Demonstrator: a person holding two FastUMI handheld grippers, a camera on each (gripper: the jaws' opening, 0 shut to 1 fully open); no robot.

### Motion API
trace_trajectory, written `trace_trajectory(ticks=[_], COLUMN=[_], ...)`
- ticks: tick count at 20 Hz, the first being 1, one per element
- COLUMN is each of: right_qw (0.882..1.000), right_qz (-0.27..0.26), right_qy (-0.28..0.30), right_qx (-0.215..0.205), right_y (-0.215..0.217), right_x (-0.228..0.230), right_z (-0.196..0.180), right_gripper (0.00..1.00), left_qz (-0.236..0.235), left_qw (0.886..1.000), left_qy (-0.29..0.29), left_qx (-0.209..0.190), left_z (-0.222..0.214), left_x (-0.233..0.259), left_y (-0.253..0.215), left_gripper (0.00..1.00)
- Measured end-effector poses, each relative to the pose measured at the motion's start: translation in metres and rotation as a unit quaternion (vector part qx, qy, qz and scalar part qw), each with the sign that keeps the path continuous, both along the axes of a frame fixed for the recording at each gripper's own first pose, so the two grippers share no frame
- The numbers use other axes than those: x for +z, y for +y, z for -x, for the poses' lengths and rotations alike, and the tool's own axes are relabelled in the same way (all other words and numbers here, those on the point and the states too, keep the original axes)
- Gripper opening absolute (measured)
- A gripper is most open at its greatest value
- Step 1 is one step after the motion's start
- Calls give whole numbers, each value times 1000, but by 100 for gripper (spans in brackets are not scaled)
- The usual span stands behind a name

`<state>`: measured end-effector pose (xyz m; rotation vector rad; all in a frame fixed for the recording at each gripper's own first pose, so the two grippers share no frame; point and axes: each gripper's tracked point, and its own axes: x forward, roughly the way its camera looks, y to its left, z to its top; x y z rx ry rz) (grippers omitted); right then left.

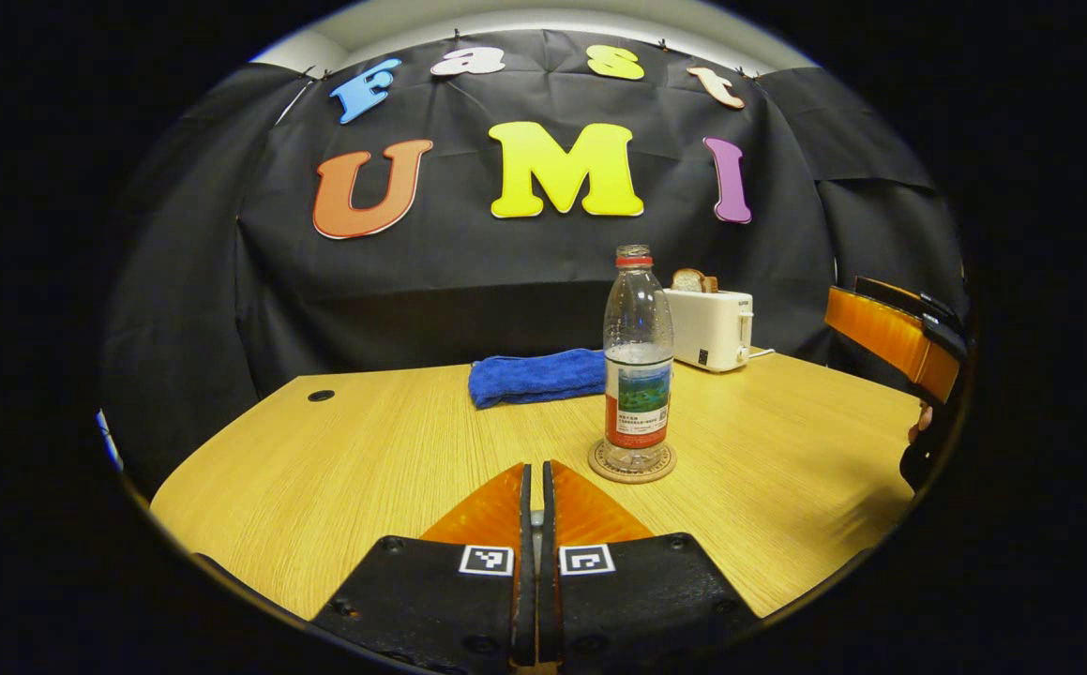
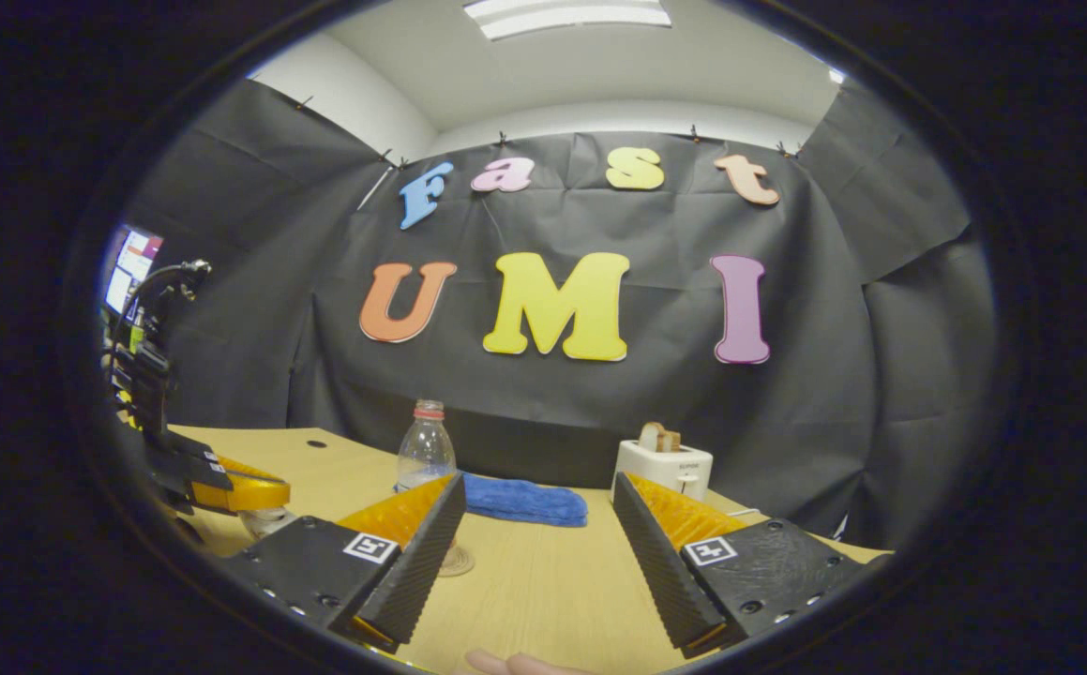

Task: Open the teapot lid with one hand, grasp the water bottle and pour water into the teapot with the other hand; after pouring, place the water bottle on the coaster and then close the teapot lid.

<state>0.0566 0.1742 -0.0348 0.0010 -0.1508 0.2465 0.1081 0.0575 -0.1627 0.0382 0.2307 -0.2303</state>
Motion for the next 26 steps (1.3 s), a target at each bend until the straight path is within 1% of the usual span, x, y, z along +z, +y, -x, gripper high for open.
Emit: trace_trajectory(ticks=[2,3,4,6,8,9,11,12,14,17,18,19,20,22,23,24,25,26], right_qw=[1000,1000,1000,1000,1000,1000,1000,1000,1000,1000,1000,1000,1000,1000,1000,1000,1000,1000], right_qz=[-1,-6,-8,-3,1,0,-4,-3,-4,-7,-8,-9,-9,-4,-5,-5,-4,-2], right_qy=[-3,-5,-7,-11,-15,-15,-12,-10,-8,-9,-9,-9,-7,0,-1,0,5,11], right_qx=[-12,-12,-9,-9,-12,-11,-6,-7,-13,-11,-11,-10,-8,-9,-11,-17,-24,-29], right_y=[-8,-8,-7,-9,-12,-12,-11,-13,-18,-16,-17,-16,-16,-18,-20,-22,-25,-26], right_x=[4,6,9,12,14,13,12,11,12,14,15,15,16,18,23,26,28,27], right_z=[1,3,4,5,5,5,5,3,3,4,5,5,6,11,14,15,17,18], right_gripper=[97,97,95,95,95,97,97,95,95,95,97,95,97,97,95,97,97,95], left_qz=[0,1,1,3,-7,-12,-13,-12,-13,-12,-9,-12,-18,-20,-17,-10,-2,9], left_qw=[1000,1000,1000,1000,1000,1000,1000,1000,1000,1000,1000,999,999,998,998,998,997,997], left_qy=[-2,-4,-5,2,1,1,1,1,-2,1,5,8,6,4,1,-5,-12,-19], left_qx=[6,7,9,11,16,17,20,22,27,24,24,34,46,55,59,68,74,79], left_z=[-3,-3,-4,-3,-2,-1,1,2,3,2,3,3,3,5,8,9,14,17], left_x=[0,0,0,-5,-6,-7,-10,-9,-9,-9,-9,-8,-5,5,13,25,36,49], left_y=[-1,-1,0,-1,0,0,0,0,-1,-3,-5,-1,4,4,5,7,9,10], left_gripper=[4,4,4,5,5,5,5,5,5,8,12,18,24,44,54,67,72,83])
